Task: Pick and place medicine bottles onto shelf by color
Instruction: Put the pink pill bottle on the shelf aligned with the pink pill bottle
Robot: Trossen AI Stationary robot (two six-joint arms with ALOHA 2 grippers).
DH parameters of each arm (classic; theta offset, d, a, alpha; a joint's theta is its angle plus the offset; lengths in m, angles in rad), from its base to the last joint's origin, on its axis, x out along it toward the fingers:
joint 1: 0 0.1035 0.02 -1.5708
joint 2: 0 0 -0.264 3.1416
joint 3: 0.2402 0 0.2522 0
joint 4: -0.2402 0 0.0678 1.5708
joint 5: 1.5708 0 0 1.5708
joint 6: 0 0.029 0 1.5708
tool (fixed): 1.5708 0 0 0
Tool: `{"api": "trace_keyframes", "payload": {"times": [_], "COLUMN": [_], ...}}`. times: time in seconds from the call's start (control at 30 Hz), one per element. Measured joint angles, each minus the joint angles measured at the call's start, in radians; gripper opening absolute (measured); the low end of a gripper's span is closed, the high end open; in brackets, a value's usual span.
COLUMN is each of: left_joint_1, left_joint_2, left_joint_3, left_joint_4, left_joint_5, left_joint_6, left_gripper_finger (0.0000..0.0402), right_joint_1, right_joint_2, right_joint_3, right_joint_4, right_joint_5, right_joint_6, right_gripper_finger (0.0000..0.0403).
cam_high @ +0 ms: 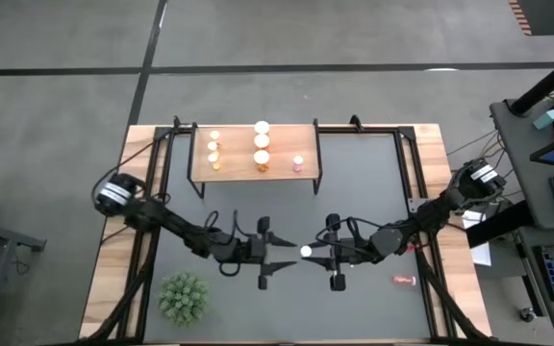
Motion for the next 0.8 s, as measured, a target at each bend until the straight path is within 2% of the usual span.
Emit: {"api": "trace_keyframes", "payload": {"times": [0.37,0.67,0.8], "left_joint_1": [0.024,0.025,0.025], "left_joint_2": [0.075,0.072,0.072], "left_joint_3": [0.089,0.084,0.084], "left_joint_4": [0.020,0.017,0.017], "left_joint_5": [0.022,0.023,0.022], "left_joint_6": [-0.001,0.001,0.002], "left_gripper_finger": [0.0179,0.0083,0.0068], "right_joint_1": [0.000,0.000,0.000], "right_joint_2": [0.000,0.000,0.000], "right_joint_3": [0.000,0.000,0.000], "right_joint_4": [-0.001,-0.003,-0.003], "right_joint_5": [0.000,0.001,0.000], "right_joint_6": [-0.001,-0.006,-0.006], "right_gripper_finger": [0.0095,0.0095,0.0096]}}
